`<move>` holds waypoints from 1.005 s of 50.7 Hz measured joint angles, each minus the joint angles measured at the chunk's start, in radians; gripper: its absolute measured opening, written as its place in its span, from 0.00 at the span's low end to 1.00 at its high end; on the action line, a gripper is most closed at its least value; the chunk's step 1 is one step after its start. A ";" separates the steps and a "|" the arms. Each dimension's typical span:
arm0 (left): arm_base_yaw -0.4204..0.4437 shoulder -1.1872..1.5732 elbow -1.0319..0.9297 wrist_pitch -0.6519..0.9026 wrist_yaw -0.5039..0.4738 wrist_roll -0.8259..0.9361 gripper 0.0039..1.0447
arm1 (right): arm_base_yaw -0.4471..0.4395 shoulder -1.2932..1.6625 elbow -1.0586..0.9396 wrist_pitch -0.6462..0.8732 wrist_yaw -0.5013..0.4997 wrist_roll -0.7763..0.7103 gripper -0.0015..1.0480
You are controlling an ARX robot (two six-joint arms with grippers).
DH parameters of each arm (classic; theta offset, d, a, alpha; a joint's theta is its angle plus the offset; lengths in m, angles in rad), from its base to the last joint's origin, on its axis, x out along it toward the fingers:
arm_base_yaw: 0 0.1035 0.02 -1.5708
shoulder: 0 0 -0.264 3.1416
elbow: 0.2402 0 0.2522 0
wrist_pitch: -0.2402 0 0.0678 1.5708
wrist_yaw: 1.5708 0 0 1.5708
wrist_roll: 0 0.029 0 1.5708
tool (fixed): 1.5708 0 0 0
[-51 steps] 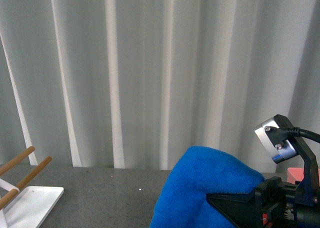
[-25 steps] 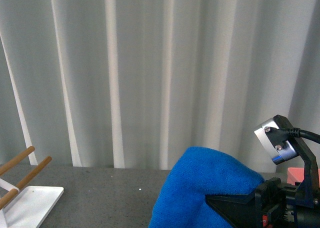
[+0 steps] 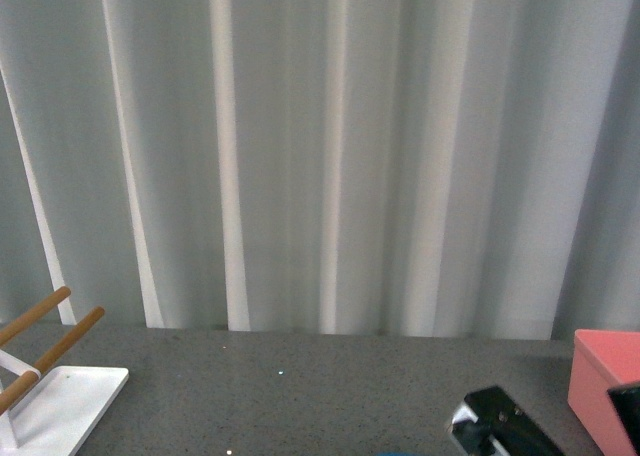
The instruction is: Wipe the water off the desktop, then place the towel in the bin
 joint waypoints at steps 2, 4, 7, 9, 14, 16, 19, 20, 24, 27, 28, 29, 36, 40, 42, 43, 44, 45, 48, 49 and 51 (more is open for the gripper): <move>0.000 0.000 0.000 0.000 0.000 0.000 0.63 | 0.000 0.029 0.010 -0.022 0.011 -0.005 0.04; 0.000 0.000 0.000 0.000 0.000 0.000 0.68 | -0.003 0.048 0.020 -0.043 0.023 -0.007 0.04; 0.000 0.000 0.000 0.000 0.000 0.000 0.79 | -0.018 0.083 0.050 -0.092 0.056 -0.012 0.04; 0.000 0.000 0.000 0.000 0.000 0.000 0.86 | -0.031 0.105 0.073 -0.123 0.079 -0.017 0.04; 0.000 0.000 0.000 0.000 0.000 0.002 0.94 | -0.063 0.153 0.130 -0.182 0.131 -0.034 0.04; 0.000 0.000 0.000 0.000 0.000 0.002 0.93 | -0.075 0.174 0.154 -0.198 0.143 -0.043 0.04; 0.000 0.000 0.000 0.000 0.000 0.002 0.94 | -0.084 0.191 0.180 -0.217 0.149 -0.051 0.04; 0.000 0.000 0.000 0.000 0.000 0.002 0.94 | -0.086 0.197 0.190 -0.223 0.156 -0.056 0.04; 0.000 0.000 0.000 0.000 0.000 0.002 0.94 | -0.089 0.214 0.226 -0.242 0.177 -0.065 0.04; 0.000 0.000 0.000 0.000 0.000 0.002 0.94 | -0.086 0.225 0.253 -0.253 0.199 -0.075 0.04; 0.000 0.000 0.000 0.000 0.000 0.002 0.94 | -0.084 0.230 0.263 -0.259 0.206 -0.078 0.04; 0.000 0.000 0.000 0.000 0.000 0.002 0.94 | -0.081 0.235 0.278 -0.268 0.214 -0.082 0.04; 0.000 0.000 0.000 0.000 0.000 0.002 0.94 | -0.051 0.268 0.369 -0.315 0.294 -0.101 0.04; 0.000 0.000 0.000 0.000 0.000 0.002 0.94 | -0.021 0.282 0.416 -0.334 0.312 -0.100 0.04; 0.000 0.000 0.000 0.000 0.000 0.002 0.94 | -0.005 0.285 0.429 -0.343 0.314 -0.100 0.04; 0.000 0.000 0.000 0.000 0.000 0.002 0.94 | -0.001 0.286 0.431 -0.345 0.314 -0.100 0.04; 0.000 0.000 0.000 0.000 0.000 0.002 0.94 | 0.007 0.286 0.435 -0.348 0.314 -0.099 0.04; 0.000 0.000 0.000 0.000 0.000 0.002 0.94 | 0.012 0.286 0.437 -0.350 0.314 -0.099 0.04; 0.000 0.000 0.000 0.000 0.000 0.002 0.94 | 0.036 0.287 0.445 -0.356 0.315 -0.097 0.04; 0.000 0.000 0.000 0.000 0.000 0.002 0.94 | 0.047 0.287 0.446 -0.356 0.314 -0.095 0.04; 0.000 0.000 0.000 0.000 0.000 0.002 0.94 | 0.070 0.287 0.447 -0.356 0.312 -0.093 0.04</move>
